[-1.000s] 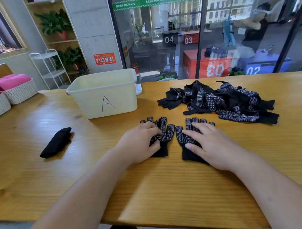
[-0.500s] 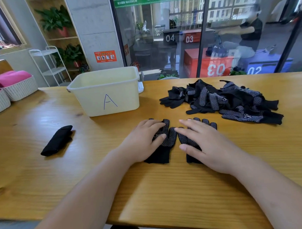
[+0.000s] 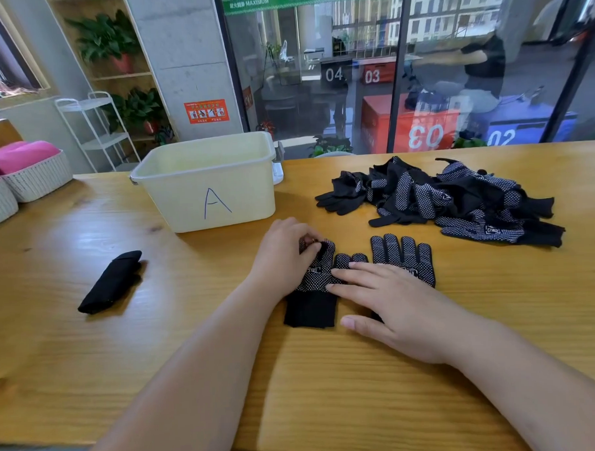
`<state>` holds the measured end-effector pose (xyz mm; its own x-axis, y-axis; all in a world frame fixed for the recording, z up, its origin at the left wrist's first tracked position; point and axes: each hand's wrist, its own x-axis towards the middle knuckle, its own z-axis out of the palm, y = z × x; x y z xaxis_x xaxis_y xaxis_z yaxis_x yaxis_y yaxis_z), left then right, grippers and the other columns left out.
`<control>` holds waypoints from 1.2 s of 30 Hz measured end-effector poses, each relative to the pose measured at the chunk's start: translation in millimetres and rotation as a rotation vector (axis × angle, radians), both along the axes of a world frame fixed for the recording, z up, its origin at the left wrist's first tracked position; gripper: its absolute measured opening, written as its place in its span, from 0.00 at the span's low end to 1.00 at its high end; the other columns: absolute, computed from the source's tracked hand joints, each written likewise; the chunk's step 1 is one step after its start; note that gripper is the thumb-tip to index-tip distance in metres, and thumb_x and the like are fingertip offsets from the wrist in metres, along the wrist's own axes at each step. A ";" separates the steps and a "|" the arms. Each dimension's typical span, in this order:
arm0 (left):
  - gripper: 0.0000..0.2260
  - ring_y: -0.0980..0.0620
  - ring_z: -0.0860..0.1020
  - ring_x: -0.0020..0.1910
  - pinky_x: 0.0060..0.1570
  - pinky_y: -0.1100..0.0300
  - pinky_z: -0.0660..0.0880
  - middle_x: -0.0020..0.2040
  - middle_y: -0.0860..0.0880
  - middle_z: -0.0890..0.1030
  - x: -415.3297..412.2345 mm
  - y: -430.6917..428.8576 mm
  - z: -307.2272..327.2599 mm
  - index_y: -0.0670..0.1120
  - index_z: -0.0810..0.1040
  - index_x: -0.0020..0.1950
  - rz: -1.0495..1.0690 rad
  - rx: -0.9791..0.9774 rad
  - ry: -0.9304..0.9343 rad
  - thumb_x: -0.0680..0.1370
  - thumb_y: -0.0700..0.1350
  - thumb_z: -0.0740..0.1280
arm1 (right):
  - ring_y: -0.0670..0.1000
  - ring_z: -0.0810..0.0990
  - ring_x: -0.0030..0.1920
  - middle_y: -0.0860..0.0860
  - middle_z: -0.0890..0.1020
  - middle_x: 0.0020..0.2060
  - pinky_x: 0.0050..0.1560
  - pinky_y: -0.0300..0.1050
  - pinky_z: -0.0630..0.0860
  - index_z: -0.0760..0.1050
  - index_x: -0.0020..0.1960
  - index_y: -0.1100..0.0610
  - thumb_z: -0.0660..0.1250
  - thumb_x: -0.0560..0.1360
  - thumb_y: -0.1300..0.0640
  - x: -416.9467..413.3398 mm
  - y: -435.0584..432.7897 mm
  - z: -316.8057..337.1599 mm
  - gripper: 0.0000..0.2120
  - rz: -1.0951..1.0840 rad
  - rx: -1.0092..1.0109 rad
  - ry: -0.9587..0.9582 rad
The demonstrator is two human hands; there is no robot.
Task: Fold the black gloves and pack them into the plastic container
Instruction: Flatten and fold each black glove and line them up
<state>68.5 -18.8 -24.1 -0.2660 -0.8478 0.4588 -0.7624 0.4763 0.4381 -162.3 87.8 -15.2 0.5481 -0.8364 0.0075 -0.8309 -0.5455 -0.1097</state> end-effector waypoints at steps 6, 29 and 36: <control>0.14 0.55 0.75 0.63 0.65 0.55 0.73 0.60 0.57 0.80 12.6 1.6 -4.8 0.55 0.83 0.66 -0.005 0.023 -0.023 0.80 0.52 0.74 | 0.40 0.44 0.84 0.34 0.52 0.84 0.84 0.51 0.48 0.54 0.84 0.34 0.41 0.81 0.25 -1.2 -0.7 -0.5 0.34 0.004 0.004 -0.015; 0.34 0.54 0.33 0.85 0.84 0.49 0.37 0.87 0.57 0.38 13.1 79.6 3.9 0.60 0.43 0.87 -0.194 0.251 -0.540 0.83 0.71 0.42 | 0.40 0.30 0.82 0.36 0.35 0.83 0.84 0.51 0.37 0.41 0.84 0.32 0.39 0.80 0.27 -27.7 28.1 4.4 0.33 -0.263 0.079 -0.052; 0.34 0.55 0.34 0.85 0.84 0.47 0.39 0.87 0.56 0.39 14.5 88.2 1.5 0.60 0.42 0.87 -0.193 0.290 -0.568 0.83 0.71 0.41 | 0.41 0.29 0.82 0.36 0.35 0.83 0.84 0.50 0.35 0.40 0.84 0.32 0.39 0.81 0.27 -26.3 36.4 2.3 0.33 -0.248 0.082 -0.035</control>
